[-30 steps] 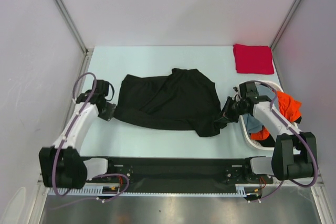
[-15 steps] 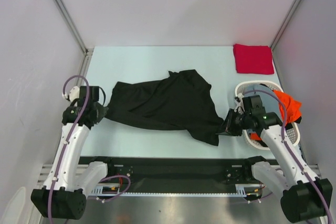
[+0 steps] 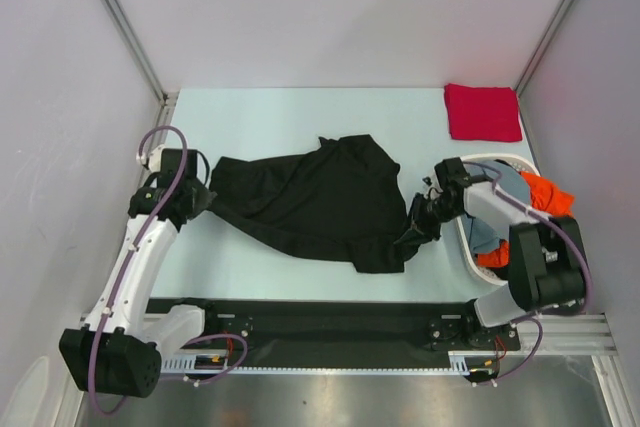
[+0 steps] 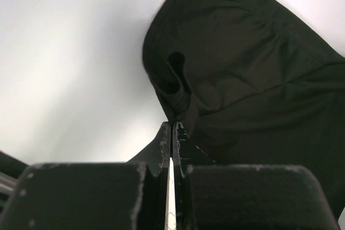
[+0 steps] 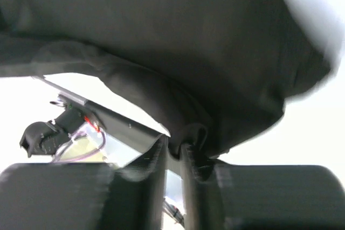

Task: Fold and stack the t-shirts
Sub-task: Flatten the tshirt out

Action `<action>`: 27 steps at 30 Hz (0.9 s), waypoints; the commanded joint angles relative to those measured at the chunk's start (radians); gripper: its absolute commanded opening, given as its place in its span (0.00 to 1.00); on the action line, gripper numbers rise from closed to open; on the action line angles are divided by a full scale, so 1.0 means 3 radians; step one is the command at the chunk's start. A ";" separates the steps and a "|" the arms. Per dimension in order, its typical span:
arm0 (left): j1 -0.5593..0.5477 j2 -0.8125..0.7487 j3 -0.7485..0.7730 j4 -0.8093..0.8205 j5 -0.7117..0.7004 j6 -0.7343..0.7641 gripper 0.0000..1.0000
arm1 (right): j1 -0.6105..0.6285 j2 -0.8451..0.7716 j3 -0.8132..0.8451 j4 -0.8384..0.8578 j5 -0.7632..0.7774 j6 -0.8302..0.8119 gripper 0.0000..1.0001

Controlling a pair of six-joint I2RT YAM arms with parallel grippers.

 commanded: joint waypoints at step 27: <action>-0.0102 0.0128 -0.0061 0.0461 0.0431 0.0219 0.00 | 0.0614 -0.0636 -0.0545 0.0433 0.1061 0.0143 0.47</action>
